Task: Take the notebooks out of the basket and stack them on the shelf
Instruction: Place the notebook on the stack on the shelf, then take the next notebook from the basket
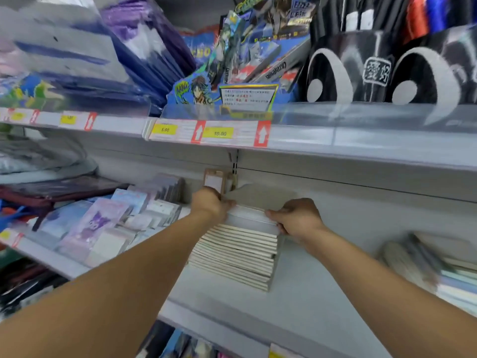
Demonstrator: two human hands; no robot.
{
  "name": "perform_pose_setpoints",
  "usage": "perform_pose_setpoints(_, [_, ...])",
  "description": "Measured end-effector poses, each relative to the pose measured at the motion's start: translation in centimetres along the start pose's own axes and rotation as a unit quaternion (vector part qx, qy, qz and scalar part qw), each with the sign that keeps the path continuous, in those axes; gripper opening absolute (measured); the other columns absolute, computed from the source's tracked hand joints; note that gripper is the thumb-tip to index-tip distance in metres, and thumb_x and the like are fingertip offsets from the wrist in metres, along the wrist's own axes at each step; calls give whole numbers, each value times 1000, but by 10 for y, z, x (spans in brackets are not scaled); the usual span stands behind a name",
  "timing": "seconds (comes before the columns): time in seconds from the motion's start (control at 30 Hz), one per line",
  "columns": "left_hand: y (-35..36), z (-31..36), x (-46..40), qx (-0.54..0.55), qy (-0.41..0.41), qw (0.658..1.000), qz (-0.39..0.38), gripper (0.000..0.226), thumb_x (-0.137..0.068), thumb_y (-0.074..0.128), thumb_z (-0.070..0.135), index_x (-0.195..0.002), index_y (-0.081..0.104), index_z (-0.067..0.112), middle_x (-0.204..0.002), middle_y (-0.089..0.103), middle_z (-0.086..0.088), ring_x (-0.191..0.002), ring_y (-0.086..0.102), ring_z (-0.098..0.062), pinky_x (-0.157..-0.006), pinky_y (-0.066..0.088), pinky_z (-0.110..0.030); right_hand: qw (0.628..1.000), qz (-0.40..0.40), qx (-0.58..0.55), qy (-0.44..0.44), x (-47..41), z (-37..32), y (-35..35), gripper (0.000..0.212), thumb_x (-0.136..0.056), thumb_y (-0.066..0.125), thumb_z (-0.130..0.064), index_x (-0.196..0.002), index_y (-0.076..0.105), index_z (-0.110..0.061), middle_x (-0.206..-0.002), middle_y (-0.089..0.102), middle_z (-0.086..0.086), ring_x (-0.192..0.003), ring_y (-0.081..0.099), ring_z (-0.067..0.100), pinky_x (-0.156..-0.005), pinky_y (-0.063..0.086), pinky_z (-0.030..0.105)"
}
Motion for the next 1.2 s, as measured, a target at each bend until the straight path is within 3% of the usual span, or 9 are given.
perform_pose_setpoints(0.17, [6,-10,-11,72,-15,997,-21,25,-77,82,19,-77,59,9,-76,64,-5,-50,62,-16,-72,61,-40,999,34,-16,-10,-8,9,1,34,-80,80,-27,-63,58,-8,-66,64,5,-66,58,19,-69,45,26])
perform_pose_setpoints(0.43, [8,13,51,-33,108,993,43,54,-88,69,28,-132,46,6,-127,56,-12,-115,55,-26,-92,48,-34,993,76,39,-86,41,-4,-9,35,-91,68,-29,-114,66,-3,-107,69,7,-103,65,25,-86,48,27])
perform_pose_setpoints(0.53, [1,-5,157,91,256,946,177,31,-93,59,19,-123,53,15,-107,59,-3,-89,58,-16,-72,50,-29,958,184,-67,-212,152,-1,-20,19,-95,62,-28,-96,69,-11,-84,68,-4,-78,65,14,-73,53,28])
perform_pose_setpoints(0.6, [21,-53,232,155,235,948,147,13,-95,56,14,-107,56,18,-86,59,-1,-71,56,-14,-58,46,-24,949,187,-135,-216,230,40,-9,28,-100,54,-26,-82,65,-7,-67,62,2,-64,60,16,-61,48,29])
perform_pose_setpoints(0.73, [104,-233,383,126,-46,988,-75,12,-93,62,13,-94,57,24,-72,60,0,-63,59,-13,-59,49,-27,999,3,9,53,365,243,72,30,-94,62,-30,-71,58,-12,-61,60,1,-58,54,6,-57,41,24])
perform_pose_setpoints(0.8, [131,-317,464,75,-193,956,-205,12,-90,67,14,-95,60,22,-76,64,2,-68,63,-17,-65,54,-37,949,-103,129,269,443,347,94,34,-85,69,-45,-97,64,-14,-98,69,6,-92,65,15,-76,48,26])
perform_pose_setpoints(0.9, [149,-376,540,-13,-299,890,-344,17,-91,67,20,-106,60,17,-84,64,0,-81,64,-23,-73,57,-32,822,-152,211,507,525,424,84,103,-73,72,-64,-147,29,-7,-150,30,16,-135,37,38,-106,40,44])
perform_pose_setpoints(0.97, [157,-379,559,-36,-317,865,-388,26,-92,64,27,-115,58,16,-95,66,-1,-87,63,-21,-76,55,-27,792,-149,183,563,543,438,84,123,-64,75,-69,-151,18,-4,-154,24,17,-137,33,40,-110,36,48])
perform_pose_setpoints(1.2, [172,-365,582,-28,-339,835,-432,34,-96,57,25,-129,54,16,-119,64,-7,-103,64,-22,-84,53,-31,791,-190,263,519,554,435,104,82,-75,78,-51,-136,42,-10,-147,35,15,-129,43,41,-101,47,47])
Point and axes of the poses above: each hand's wrist, its own x-axis away from the middle knuckle, its own y-axis out of the palm, z = x × y, the point moved 7 cm from there along -x, towards the middle knuckle
